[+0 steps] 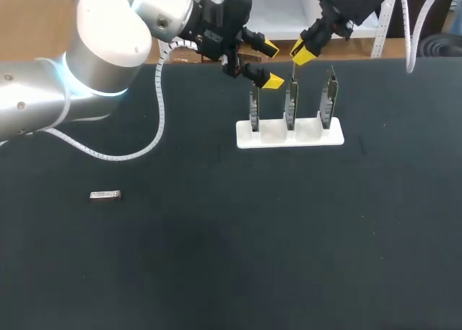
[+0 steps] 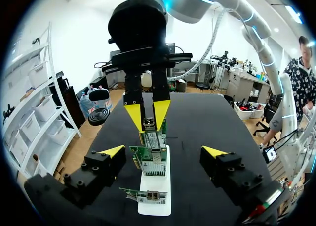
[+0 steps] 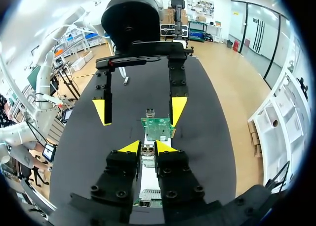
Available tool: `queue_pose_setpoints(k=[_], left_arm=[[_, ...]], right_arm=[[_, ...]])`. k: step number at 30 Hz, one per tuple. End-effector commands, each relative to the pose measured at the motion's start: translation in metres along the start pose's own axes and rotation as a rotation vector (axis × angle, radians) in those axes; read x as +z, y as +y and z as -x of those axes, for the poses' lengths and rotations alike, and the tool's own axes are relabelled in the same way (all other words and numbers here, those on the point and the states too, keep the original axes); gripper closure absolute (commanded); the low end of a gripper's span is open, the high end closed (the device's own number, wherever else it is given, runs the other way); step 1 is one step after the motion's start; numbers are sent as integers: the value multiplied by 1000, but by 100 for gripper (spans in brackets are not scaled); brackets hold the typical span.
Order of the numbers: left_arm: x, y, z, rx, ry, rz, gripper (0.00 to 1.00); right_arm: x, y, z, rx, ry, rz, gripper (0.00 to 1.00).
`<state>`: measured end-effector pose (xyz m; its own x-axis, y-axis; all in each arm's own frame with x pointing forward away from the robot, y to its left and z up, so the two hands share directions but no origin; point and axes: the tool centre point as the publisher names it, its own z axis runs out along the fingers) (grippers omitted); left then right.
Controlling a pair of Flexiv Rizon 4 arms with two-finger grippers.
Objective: Pick up the optical module with the left hand, and insert it into the network port with the right hand.
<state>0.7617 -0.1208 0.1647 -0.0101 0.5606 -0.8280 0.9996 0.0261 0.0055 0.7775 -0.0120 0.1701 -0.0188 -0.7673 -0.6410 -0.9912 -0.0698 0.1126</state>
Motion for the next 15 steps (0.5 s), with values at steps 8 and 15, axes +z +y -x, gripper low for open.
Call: queue_pose_setpoints(k=[8,15], left_arm=[[0,2,1,-2,7,-4,0],[0,2,1,-2,7,-4,0]], right_arm=[[2,-3,1,0,-3,2,100],[5,-1,1,9,-6,-1,100]])
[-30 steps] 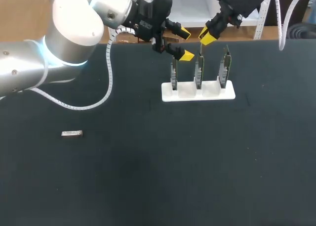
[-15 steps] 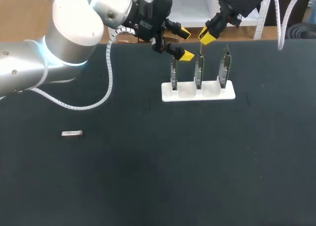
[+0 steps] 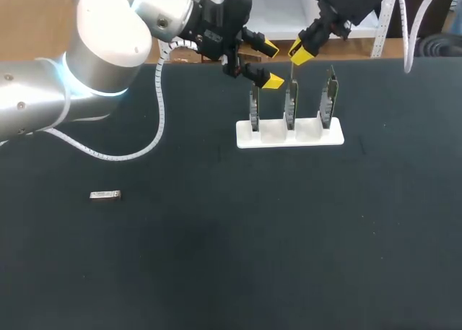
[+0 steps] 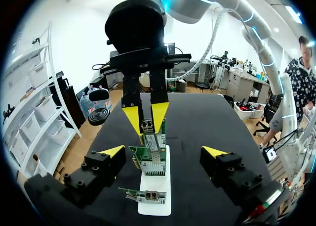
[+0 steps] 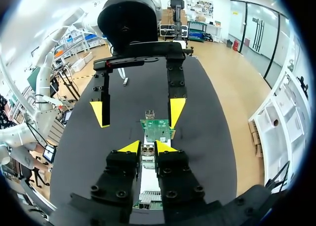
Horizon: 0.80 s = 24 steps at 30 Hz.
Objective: Pick up the optical module with the left hand, and insert it into the network port with the right hand.
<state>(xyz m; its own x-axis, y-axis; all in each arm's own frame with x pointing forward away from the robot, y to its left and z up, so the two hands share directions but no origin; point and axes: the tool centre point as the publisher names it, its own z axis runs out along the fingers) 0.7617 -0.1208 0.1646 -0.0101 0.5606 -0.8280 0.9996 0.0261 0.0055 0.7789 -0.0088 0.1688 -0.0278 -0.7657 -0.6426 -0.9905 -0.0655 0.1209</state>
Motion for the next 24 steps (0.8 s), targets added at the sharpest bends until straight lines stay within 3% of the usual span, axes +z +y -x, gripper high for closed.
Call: queue_pose_setpoints(k=[1,24], left_arm=[[0,2,1,-2,7,-4,0],[0,2,1,-2,7,-4,0]], right_arm=[[3,1,-1,2,-4,-6,100],[6,3,-4,9,0,-5,100]])
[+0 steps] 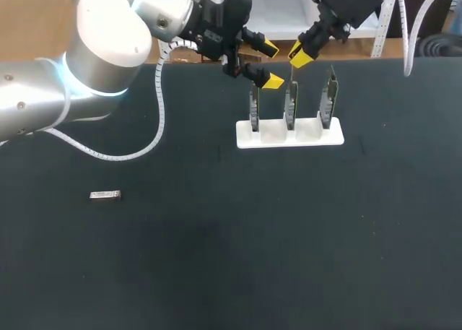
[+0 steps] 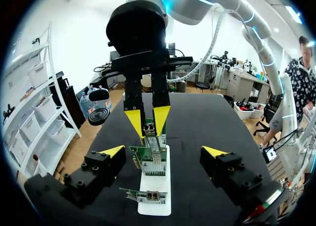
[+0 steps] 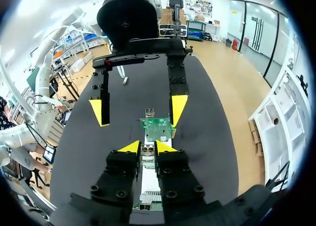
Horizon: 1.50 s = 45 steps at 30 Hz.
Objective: Pick up the optical module with the left hand, and insert it into the network port with the right hand.
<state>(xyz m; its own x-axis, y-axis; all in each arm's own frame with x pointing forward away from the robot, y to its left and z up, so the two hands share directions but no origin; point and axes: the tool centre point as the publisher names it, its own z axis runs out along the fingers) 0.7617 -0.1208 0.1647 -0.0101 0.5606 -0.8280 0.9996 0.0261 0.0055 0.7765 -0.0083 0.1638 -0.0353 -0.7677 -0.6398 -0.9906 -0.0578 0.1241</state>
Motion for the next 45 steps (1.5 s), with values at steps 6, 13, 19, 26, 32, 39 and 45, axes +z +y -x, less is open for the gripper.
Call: queue_pose_setpoints(k=[6,13,19,26,32,39,45], left_arm=[[0,2,1,-2,7,-4,0],[0,2,1,-2,7,-4,0],[0,2,1,-2,7,-4,0],[0,2,1,-2,7,-4,0],[0,2,1,-2,7,-4,0],[0,2,1,-2,7,-4,0],[0,2,1,-2,7,-4,0]], right_arm=[[4,1,-3,9,-2,2,100],[6,1,-5,16,-2,7,100],[8,1,-7,24,-2,13,100],[7,1,-8,26,1,11,100],[7,1,-7,19,12,14,100],[9,2,-6,13,32,22,100],[10,3,-6,7,59,30,100]])
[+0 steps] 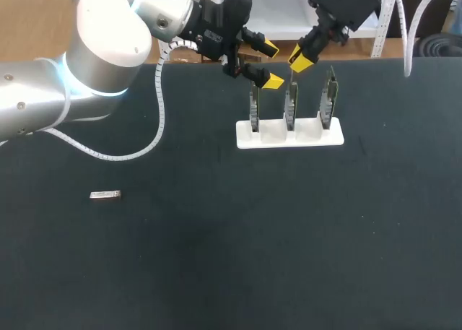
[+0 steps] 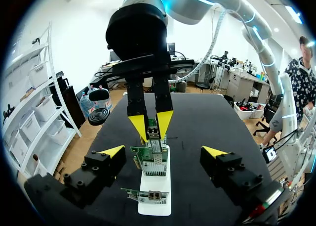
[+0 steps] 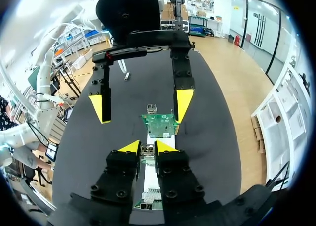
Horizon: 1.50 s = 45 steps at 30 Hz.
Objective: Pick up the optical module with the left hand, and insert it into the network port with the right hand.
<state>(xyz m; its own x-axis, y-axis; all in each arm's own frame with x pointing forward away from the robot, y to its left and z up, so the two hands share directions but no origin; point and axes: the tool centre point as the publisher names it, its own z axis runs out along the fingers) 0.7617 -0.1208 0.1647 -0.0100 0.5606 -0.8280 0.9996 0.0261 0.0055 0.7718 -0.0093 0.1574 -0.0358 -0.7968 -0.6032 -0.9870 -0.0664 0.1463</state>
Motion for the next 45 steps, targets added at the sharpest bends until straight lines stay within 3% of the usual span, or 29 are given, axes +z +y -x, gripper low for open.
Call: queue_pose_setpoints(k=[1,36,37,38,39,45], left_arm=[[0,2,1,-2,7,-4,0],[0,2,1,-2,7,-4,0],[0,2,1,-2,7,-4,0],[0,2,1,-2,7,-4,0],[0,2,1,-2,7,-4,0],[0,2,1,-2,7,-4,0]], right_arm=[[6,-1,0,-1,16,6,100],[12,5,-10,42,2,17,100],[12,6,-10,41,2,17,93],[12,6,-9,42,1,17,56],[12,6,-9,41,-1,16,0],[7,7,-7,35,-47,-12,0]])
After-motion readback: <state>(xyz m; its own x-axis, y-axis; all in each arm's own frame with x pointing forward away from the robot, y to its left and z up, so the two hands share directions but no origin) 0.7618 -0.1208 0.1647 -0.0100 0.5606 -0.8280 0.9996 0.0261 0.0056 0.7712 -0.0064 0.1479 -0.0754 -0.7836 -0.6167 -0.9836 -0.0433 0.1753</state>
